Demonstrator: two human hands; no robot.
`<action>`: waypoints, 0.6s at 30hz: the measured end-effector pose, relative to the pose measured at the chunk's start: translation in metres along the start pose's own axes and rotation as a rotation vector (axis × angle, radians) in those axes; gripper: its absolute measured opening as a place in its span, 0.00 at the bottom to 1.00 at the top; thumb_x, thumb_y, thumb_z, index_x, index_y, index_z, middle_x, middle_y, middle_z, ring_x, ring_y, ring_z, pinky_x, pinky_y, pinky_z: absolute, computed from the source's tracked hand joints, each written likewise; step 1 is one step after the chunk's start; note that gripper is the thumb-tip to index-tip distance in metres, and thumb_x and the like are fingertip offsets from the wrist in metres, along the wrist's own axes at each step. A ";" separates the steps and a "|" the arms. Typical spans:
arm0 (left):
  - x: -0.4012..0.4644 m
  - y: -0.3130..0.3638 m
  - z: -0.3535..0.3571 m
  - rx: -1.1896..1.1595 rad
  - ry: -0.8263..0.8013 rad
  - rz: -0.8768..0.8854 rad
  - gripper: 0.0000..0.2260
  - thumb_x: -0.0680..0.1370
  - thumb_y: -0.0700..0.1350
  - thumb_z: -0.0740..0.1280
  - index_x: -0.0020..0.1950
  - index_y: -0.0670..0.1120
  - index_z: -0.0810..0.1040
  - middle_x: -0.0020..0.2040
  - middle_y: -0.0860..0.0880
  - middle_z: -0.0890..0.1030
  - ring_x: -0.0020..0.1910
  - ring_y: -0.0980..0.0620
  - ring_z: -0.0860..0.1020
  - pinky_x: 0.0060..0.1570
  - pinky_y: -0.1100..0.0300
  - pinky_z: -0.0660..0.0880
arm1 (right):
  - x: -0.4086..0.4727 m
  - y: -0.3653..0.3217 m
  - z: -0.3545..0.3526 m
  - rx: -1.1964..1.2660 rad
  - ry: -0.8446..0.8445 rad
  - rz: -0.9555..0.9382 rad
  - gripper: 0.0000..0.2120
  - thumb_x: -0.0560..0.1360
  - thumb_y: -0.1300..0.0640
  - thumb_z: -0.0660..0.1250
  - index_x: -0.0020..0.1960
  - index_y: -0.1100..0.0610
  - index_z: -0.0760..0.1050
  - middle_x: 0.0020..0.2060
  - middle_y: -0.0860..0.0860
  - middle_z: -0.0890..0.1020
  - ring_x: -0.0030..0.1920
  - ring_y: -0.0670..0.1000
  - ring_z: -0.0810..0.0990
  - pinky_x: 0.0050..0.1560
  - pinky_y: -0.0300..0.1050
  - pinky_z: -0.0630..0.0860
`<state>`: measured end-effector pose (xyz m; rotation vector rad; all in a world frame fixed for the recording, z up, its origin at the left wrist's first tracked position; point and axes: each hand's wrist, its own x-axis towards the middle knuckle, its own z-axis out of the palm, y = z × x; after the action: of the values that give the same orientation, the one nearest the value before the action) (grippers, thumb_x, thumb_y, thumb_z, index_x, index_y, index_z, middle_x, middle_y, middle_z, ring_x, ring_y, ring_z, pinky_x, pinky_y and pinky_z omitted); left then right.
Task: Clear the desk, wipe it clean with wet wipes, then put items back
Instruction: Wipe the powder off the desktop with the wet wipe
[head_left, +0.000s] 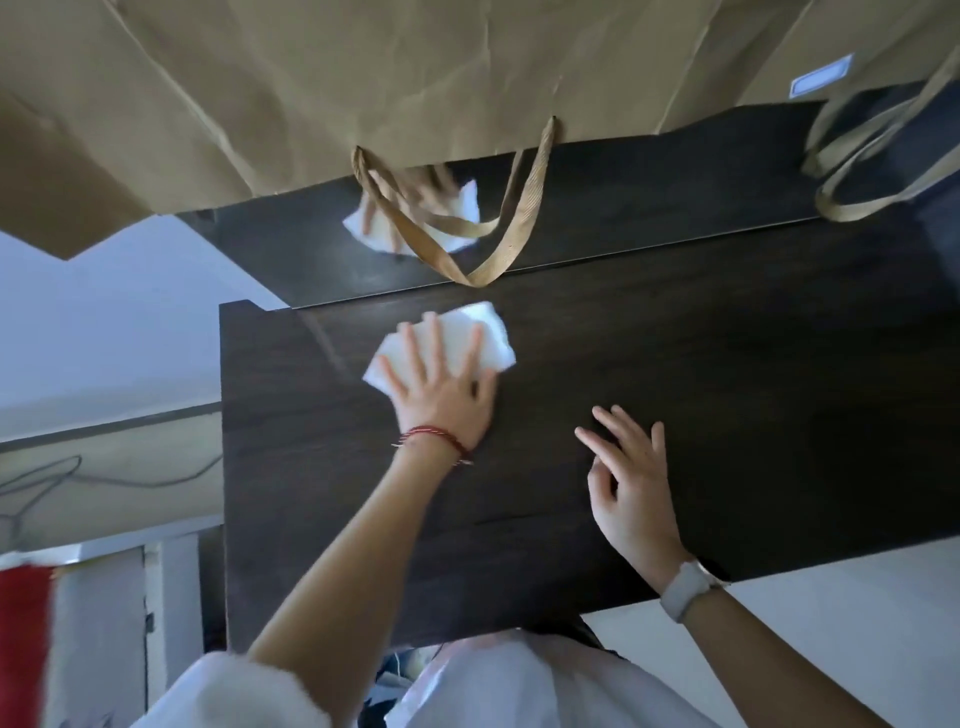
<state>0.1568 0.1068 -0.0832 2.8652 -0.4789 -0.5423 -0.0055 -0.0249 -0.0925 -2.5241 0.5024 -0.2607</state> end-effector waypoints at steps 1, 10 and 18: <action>-0.004 0.022 0.007 0.023 -0.017 0.096 0.22 0.78 0.57 0.49 0.71 0.62 0.48 0.76 0.46 0.40 0.73 0.39 0.36 0.65 0.31 0.37 | -0.001 0.002 -0.003 0.054 0.054 0.035 0.18 0.73 0.61 0.53 0.56 0.59 0.77 0.60 0.58 0.77 0.66 0.55 0.68 0.68 0.66 0.58; -0.019 0.026 0.010 0.128 -0.051 0.230 0.21 0.79 0.57 0.48 0.71 0.64 0.46 0.76 0.49 0.43 0.74 0.42 0.40 0.68 0.35 0.43 | -0.013 0.013 -0.017 -0.272 -0.068 0.076 0.21 0.72 0.59 0.55 0.62 0.61 0.71 0.64 0.62 0.73 0.67 0.63 0.68 0.64 0.68 0.62; -0.087 -0.120 -0.011 -0.033 0.002 -0.420 0.22 0.79 0.55 0.46 0.71 0.63 0.42 0.76 0.46 0.40 0.73 0.41 0.38 0.69 0.35 0.40 | -0.014 -0.015 0.002 -0.216 -0.132 0.015 0.22 0.72 0.58 0.52 0.63 0.61 0.71 0.65 0.62 0.71 0.68 0.62 0.65 0.67 0.64 0.55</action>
<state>0.1175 0.2496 -0.0741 2.9395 0.1402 -0.6008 -0.0132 -0.0066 -0.0869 -2.7231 0.5209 -0.0349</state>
